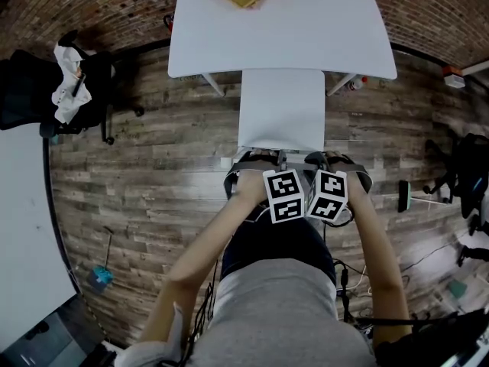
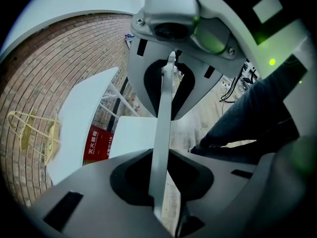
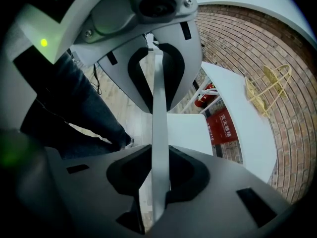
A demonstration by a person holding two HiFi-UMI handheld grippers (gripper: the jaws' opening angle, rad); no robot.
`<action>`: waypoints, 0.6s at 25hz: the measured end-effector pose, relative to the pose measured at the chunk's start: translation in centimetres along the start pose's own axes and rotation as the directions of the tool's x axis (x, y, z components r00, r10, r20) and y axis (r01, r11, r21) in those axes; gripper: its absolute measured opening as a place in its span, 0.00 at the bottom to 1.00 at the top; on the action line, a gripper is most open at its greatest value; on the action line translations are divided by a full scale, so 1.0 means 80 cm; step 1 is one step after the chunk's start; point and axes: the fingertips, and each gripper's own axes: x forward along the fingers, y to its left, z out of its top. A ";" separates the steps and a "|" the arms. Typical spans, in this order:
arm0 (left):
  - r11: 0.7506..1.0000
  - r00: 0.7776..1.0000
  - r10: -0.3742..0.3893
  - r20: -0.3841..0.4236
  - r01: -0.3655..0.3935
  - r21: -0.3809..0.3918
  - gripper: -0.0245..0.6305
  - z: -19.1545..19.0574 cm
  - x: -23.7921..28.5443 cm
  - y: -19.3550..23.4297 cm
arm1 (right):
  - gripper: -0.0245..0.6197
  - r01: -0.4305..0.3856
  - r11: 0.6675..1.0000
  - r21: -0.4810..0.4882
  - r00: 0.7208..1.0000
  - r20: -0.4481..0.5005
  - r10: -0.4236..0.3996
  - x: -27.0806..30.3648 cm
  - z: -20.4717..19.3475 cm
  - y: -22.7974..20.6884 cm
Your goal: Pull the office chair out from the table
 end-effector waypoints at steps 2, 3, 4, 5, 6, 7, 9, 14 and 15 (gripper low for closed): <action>1.000 1.000 -0.006 -0.003 0.006 -0.008 0.18 0.000 -0.001 -0.007 | 0.17 0.003 1.000 -0.007 1.000 0.001 -0.003 0.000 -0.001 0.005; 1.000 1.000 -0.008 -0.004 0.008 -0.013 0.18 0.000 -0.002 -0.010 | 0.17 0.004 1.000 -0.011 1.000 -0.001 -0.004 0.000 -0.003 0.008; 1.000 1.000 -0.008 -0.005 0.008 -0.016 0.18 0.001 -0.002 -0.013 | 0.17 0.002 1.000 -0.014 1.000 -0.004 -0.002 0.000 -0.005 0.011; 1.000 1.000 -0.006 -0.007 0.006 -0.019 0.17 0.001 -0.003 -0.017 | 0.17 -0.001 1.000 -0.016 1.000 -0.004 0.001 0.000 -0.006 0.015; 1.000 1.000 -0.003 -0.009 0.003 -0.021 0.17 0.001 -0.003 -0.020 | 0.17 -0.002 1.000 -0.016 1.000 -0.001 0.002 -0.001 -0.006 0.019; 1.000 1.000 -0.001 -0.010 0.001 -0.024 0.17 0.001 -0.004 -0.024 | 0.17 -0.002 1.000 -0.016 1.000 0.005 0.002 -0.002 -0.004 0.023; 1.000 1.000 -0.003 -0.015 0.002 -0.029 0.17 0.003 -0.004 -0.032 | 0.17 -0.005 1.000 -0.018 1.000 0.022 0.005 -0.007 0.000 0.029; 0.999 1.000 -0.007 -0.028 0.006 -0.046 0.17 0.005 -0.007 -0.058 | 0.17 -0.021 0.999 -0.040 0.999 0.032 0.022 -0.013 -0.001 0.052; 0.999 1.000 -0.006 -0.029 0.004 -0.049 0.17 0.005 -0.008 -0.062 | 0.17 -0.022 0.999 -0.046 0.999 0.032 0.024 -0.014 -0.002 0.056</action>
